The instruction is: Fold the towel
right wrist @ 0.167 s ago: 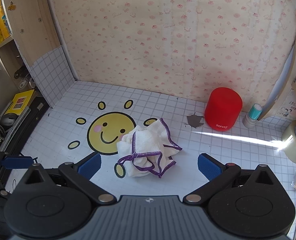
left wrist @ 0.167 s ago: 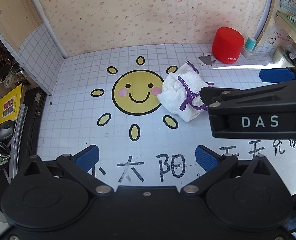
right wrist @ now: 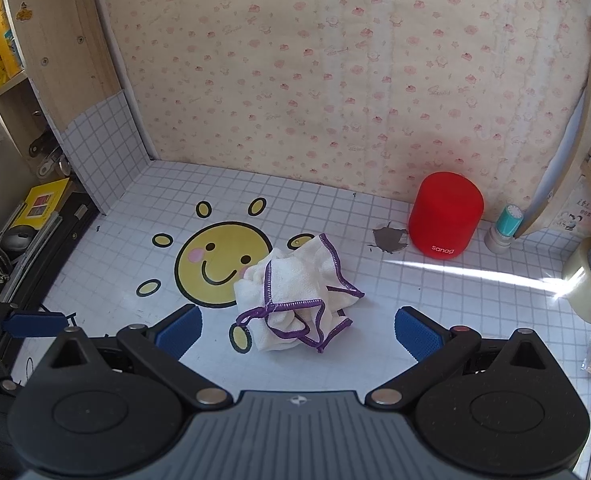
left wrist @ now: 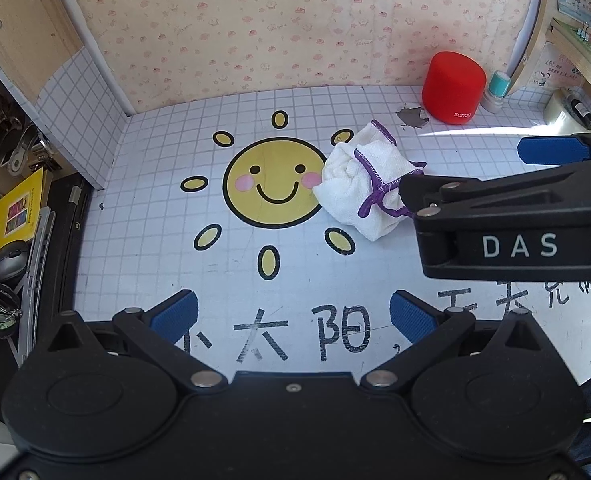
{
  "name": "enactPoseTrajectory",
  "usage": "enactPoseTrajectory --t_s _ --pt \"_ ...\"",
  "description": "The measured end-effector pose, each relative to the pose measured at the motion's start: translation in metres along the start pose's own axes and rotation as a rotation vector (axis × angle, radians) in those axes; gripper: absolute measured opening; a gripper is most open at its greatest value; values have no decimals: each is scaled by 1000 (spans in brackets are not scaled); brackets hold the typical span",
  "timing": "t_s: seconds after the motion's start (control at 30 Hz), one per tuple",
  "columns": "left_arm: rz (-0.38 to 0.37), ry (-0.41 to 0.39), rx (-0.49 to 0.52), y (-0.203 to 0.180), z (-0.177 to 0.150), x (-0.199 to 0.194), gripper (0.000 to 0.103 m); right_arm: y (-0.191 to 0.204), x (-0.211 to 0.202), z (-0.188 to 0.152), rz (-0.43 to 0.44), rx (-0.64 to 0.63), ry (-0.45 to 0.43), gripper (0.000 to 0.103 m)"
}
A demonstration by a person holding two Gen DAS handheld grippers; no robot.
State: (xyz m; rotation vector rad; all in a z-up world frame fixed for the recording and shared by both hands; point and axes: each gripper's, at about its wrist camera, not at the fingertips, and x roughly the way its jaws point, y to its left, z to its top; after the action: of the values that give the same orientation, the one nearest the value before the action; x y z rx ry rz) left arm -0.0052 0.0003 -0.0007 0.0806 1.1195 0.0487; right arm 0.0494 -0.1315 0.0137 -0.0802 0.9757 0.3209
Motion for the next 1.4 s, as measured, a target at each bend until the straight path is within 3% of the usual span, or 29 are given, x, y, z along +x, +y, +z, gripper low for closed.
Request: enactPoseTrajectory --t_s 0.27,0.57,0.7,1.4 --pt "-8 5 0 1 1 -2 103 0 -4 -3 -9 5 -32 103" --pt "-13 8 -8 2 -1 -3 103 10 -15 -2 -15 7 -9 103" --pt "-14 7 -9 1 -3 -4 103 0 -7 -3 18 5 -10 103" --pt "-17 -3 -7 4 -2 -6 103 -10 -15 -4 18 31 -27 103"
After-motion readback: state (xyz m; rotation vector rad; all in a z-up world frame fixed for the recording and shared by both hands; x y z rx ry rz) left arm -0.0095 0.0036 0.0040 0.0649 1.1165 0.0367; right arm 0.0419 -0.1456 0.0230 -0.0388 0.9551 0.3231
